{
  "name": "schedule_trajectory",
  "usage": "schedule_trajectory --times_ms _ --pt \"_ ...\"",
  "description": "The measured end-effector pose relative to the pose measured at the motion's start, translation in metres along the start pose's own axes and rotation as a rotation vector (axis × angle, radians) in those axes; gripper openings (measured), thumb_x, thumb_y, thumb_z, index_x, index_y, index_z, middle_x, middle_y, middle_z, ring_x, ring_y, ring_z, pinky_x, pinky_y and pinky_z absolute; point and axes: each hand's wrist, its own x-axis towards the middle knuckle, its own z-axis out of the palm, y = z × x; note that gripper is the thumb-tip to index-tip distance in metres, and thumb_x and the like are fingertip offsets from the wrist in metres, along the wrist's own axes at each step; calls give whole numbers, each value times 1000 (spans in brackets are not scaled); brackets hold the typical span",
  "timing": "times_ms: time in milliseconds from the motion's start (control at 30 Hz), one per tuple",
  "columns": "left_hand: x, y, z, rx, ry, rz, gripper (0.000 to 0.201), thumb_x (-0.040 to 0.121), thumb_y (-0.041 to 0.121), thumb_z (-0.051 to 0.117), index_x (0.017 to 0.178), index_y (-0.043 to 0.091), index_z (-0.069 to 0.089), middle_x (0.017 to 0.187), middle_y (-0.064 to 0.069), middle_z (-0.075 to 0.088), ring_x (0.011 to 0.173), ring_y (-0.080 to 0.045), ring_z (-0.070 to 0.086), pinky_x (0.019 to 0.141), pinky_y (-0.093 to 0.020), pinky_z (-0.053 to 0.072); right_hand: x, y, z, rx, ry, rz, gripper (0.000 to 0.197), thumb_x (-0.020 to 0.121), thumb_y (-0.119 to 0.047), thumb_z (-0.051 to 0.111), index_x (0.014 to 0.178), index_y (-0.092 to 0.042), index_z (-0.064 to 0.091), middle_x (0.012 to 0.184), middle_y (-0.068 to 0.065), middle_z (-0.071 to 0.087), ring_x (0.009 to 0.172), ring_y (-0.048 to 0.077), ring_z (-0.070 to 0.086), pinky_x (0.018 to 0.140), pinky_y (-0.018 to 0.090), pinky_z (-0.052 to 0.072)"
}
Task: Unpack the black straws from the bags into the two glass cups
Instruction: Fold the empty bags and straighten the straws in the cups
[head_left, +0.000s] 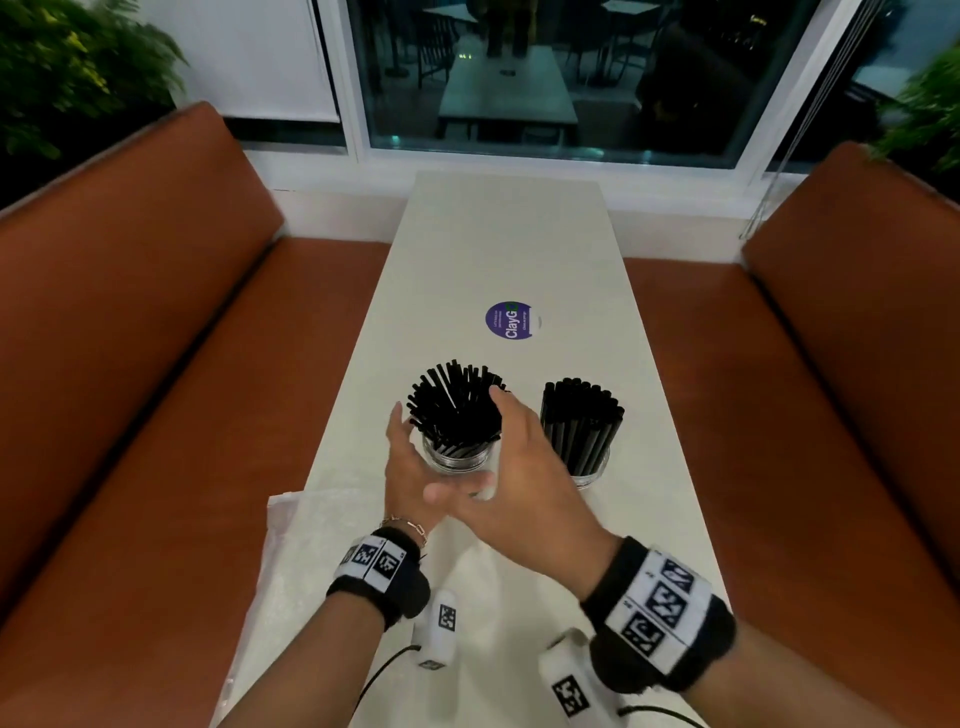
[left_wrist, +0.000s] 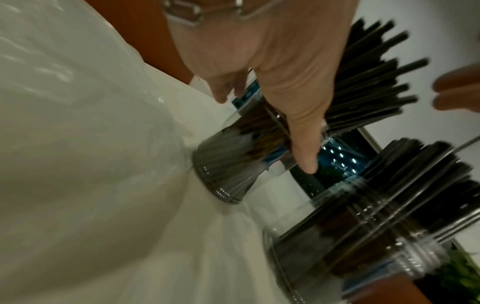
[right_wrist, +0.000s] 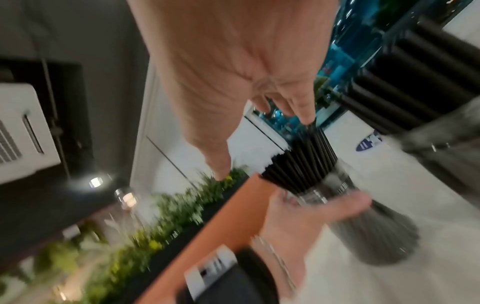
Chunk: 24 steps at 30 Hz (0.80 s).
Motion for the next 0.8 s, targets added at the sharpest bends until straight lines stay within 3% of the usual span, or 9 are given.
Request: schedule_trajectory --times_ms 100,167,300,367,467,600,700,767,800 --pt "4 1 6 25 -23 71 106 70 19 94 156 18 32 132 -5 67 110 -20 68 96 -39 57 15 3 38 -90 42 37 132 82 -56 81 167 -20 -12 177 7 -12 165 20 -10 134 38 14" --pt "7 -1 6 32 -47 87 85 82 1 84 152 13 38 120 -3 67 101 -18 67 85 -27 54 25 8 55 -135 87 45 136 81 -58 81 166 -16 -16 175 11 -20 163 24 -18 134 41 15" --pt "18 -13 -3 53 -127 111 49 95 23 77 138 18 53 111 21 67 104 5 69 77 -2 50 43 18 65 -277 198 8 125 82 -70 71 169 -19 -3 176 18 -9 164 33 -9 134 47 13" --pt "21 -19 -12 76 -189 87 68 72 18 94 127 25 56 110 23 66 97 22 64 77 3 48 49 23 63 -377 240 -56 114 79 -76 66 168 -29 12 177 19 2 164 36 4 132 50 16" --pt "20 -23 -26 35 -292 20 84 43 23 96 115 37 55 104 21 66 83 21 65 72 -1 51 58 30 62 -390 233 -140 106 76 -79 66 164 -36 27 176 15 15 162 38 17 129 55 26" --pt "25 -26 -26 14 -322 32 97 51 7 102 134 29 58 117 14 74 100 10 71 83 -12 59 75 30 58 -374 199 -187 98 76 -77 68 161 -39 35 172 12 27 158 37 28 124 53 36" --pt "20 -17 -20 32 -341 52 81 57 8 96 126 27 58 109 10 78 98 -9 77 78 -25 65 90 23 63 -415 228 -208 87 79 -74 67 155 -37 46 159 8 48 142 32 48 110 47 52" --pt "13 -11 -14 3 -294 62 58 70 17 89 119 26 61 102 14 78 86 -1 75 69 -22 62 99 18 71 -418 278 -182 70 83 -65 69 146 -35 59 141 3 63 124 28 58 95 44 59" --pt "10 -9 -11 -30 -274 47 57 75 23 85 126 26 60 109 18 75 90 4 72 74 -20 61 103 15 74 -414 316 -157 58 84 -57 71 136 -31 67 130 3 67 115 28 61 87 44 61"
